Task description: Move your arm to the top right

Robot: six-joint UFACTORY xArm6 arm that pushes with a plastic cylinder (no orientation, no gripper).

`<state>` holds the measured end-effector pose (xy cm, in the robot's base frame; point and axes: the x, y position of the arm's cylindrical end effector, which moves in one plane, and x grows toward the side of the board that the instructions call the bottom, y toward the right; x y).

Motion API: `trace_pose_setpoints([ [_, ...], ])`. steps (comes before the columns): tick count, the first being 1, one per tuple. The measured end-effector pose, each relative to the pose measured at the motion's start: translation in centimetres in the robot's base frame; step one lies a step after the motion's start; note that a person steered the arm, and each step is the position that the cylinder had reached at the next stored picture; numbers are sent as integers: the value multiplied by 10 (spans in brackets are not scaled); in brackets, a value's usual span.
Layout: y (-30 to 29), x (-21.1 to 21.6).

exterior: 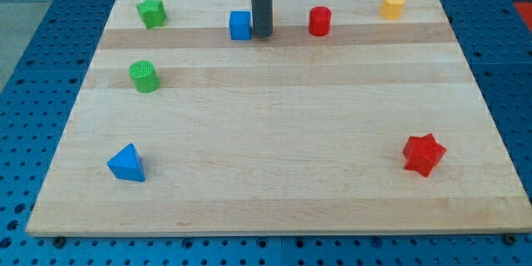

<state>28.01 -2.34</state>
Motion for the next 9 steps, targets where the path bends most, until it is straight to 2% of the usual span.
trace_pose_setpoints([
  [3, 0, -9],
  [5, 2, 37],
  [6, 33, 41],
  [9, 204, 41],
])
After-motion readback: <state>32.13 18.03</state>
